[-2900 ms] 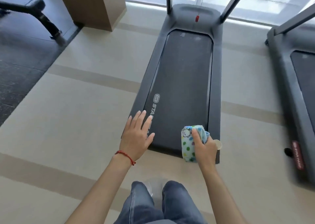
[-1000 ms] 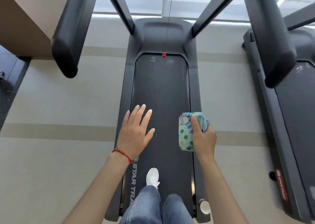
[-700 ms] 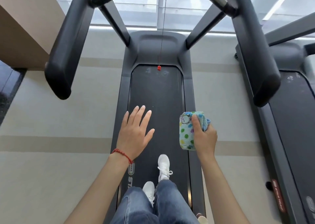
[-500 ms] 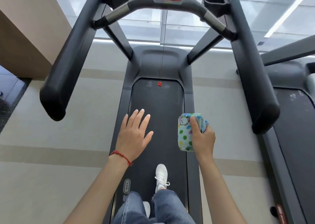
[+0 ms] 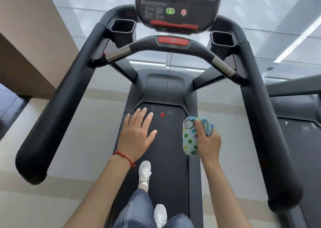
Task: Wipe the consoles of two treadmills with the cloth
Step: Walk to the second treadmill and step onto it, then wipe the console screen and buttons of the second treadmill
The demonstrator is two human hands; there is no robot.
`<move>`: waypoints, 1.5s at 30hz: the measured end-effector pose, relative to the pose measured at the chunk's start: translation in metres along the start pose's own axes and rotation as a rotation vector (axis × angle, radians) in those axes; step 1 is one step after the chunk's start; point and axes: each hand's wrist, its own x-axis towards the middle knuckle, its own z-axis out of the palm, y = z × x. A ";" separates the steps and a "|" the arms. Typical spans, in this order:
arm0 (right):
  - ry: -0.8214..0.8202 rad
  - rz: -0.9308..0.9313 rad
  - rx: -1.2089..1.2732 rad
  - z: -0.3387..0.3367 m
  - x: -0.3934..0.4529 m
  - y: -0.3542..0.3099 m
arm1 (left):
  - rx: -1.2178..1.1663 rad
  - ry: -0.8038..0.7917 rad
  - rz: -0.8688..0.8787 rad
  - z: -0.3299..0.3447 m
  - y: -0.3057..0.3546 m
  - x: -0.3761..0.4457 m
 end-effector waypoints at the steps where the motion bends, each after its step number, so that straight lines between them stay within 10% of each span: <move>1: 0.007 -0.001 0.007 0.009 0.011 -0.005 | -0.004 0.010 0.005 0.004 -0.007 0.014; 45: 0.077 -0.145 0.171 0.205 0.440 -0.197 | -0.051 0.255 0.102 0.102 -0.136 0.501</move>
